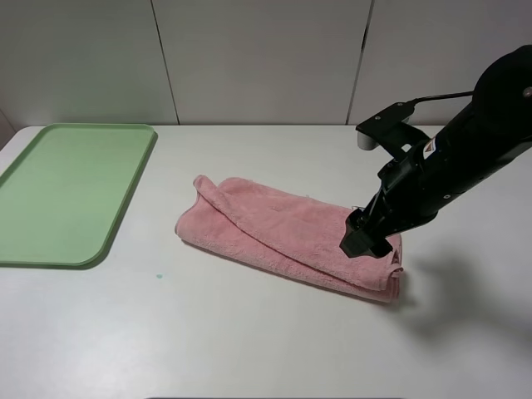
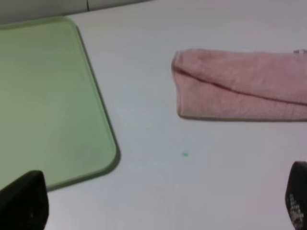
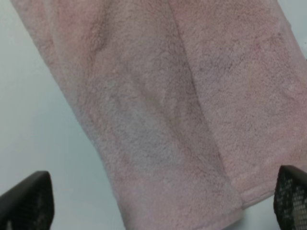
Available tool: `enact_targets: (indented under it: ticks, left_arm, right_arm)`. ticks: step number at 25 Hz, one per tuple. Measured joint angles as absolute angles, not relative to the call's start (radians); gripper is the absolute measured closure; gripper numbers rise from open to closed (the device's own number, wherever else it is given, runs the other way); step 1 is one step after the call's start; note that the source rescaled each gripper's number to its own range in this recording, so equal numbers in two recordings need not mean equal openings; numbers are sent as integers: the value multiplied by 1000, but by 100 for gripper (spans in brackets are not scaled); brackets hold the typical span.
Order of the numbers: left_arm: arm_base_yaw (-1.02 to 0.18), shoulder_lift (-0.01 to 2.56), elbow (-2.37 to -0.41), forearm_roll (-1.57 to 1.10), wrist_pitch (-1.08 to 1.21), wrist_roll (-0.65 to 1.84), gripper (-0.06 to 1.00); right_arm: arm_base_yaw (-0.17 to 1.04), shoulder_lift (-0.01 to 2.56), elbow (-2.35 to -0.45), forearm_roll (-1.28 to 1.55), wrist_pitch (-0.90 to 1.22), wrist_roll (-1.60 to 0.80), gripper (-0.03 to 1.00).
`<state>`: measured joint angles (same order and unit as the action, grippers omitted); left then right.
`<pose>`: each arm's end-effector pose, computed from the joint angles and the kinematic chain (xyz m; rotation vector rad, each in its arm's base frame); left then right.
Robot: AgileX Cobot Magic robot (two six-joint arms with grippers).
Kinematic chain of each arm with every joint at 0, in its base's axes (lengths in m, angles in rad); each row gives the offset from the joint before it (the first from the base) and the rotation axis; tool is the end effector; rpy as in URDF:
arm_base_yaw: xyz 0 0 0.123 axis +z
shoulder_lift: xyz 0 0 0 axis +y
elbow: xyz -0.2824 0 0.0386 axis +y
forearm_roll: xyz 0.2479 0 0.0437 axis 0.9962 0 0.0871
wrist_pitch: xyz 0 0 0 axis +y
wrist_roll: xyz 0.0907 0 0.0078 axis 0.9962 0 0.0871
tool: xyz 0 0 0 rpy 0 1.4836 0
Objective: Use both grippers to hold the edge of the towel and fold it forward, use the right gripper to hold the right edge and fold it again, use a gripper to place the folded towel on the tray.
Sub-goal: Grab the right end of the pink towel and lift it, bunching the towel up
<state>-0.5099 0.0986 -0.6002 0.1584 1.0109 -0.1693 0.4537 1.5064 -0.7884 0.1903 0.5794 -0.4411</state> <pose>0.0073 0.0099 0.3101 0.3349 1.9636 -0.2519 0.2370 0.1261 0.1926 -1.0228 2.5819 0.1883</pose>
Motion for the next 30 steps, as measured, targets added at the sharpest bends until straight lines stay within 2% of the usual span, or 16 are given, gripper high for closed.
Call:
enact_targets:
  ticks: [8,27,30]
  left_arm:
    - [-510,74,-498,119,1067,-156,-4]
    - [-508,74,-494,108,1067,-140,-4]
    - [-467,74,-494,107,1067,-140,-4]
  right_arm:
    - [454,1506,-788,214,567,-441,-3]
    - [454,1506,-788,237,555,-441,-3]
    - [454,1506,-788,237,554,-441,-3]
